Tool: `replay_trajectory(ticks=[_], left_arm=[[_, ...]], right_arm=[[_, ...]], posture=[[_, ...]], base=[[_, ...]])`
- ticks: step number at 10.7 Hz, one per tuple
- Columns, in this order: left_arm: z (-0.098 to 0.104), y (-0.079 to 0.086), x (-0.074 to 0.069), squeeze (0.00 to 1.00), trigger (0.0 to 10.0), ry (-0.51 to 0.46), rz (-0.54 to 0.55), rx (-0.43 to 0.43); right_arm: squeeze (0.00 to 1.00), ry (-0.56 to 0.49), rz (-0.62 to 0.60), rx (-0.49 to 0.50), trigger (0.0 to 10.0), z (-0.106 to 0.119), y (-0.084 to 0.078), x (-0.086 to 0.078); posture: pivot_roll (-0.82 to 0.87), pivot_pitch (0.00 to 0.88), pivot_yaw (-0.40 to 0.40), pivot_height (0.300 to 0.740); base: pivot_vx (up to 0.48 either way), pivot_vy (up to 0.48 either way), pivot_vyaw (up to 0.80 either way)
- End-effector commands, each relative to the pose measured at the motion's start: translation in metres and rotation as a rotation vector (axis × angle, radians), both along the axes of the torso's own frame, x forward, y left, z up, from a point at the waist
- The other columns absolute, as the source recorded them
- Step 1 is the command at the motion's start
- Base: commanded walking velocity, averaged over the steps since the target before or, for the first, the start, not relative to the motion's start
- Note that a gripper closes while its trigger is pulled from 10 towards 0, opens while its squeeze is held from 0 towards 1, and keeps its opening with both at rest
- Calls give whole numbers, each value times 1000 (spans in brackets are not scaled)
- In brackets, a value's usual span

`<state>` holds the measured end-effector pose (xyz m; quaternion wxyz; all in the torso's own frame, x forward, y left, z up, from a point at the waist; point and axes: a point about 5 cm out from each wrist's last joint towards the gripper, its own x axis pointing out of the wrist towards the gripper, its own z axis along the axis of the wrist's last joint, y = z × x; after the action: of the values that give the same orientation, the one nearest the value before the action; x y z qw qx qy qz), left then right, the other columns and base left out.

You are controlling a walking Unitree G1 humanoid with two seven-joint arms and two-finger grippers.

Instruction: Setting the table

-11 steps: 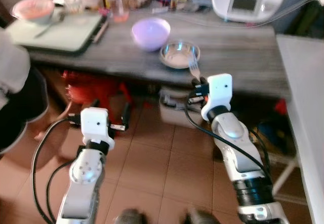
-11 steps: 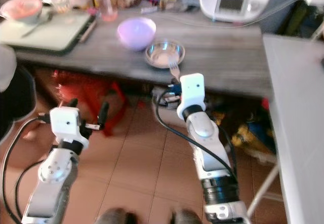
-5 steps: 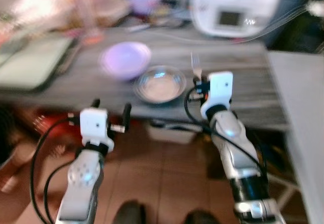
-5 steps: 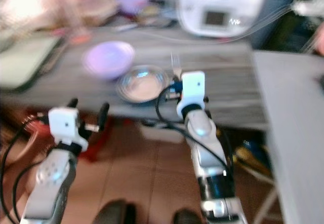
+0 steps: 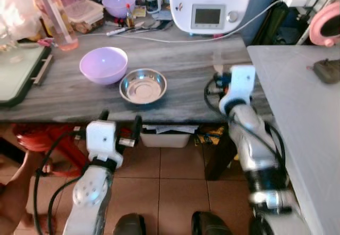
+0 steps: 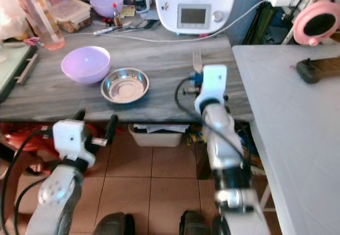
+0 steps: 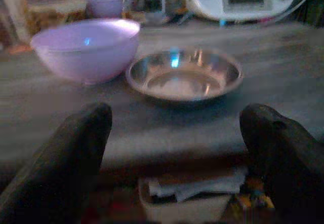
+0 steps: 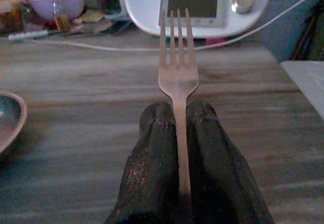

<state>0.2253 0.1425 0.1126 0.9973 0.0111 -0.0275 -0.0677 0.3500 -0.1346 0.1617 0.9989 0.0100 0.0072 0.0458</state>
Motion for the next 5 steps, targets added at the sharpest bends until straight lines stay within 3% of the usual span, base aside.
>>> replay_trajectory(ticks=[1,3,5], left_arm=[[1,6,-3,0,10000,16,38,16],[6,23,-11,0,10000,30,77,57],[6,26,-18,0,10000,48,86,64]], right_arm=[[0,28,13,22,10000,-1,1,4],[0,56,80,79,10000,0,15,18],[0,81,103,126,10000,1,28,24]], posture=[[134,191,49,740],[186,218,53,740],[210,235,62,740]], base=[[0,0,0],[0,0,0],[0,0,0]])
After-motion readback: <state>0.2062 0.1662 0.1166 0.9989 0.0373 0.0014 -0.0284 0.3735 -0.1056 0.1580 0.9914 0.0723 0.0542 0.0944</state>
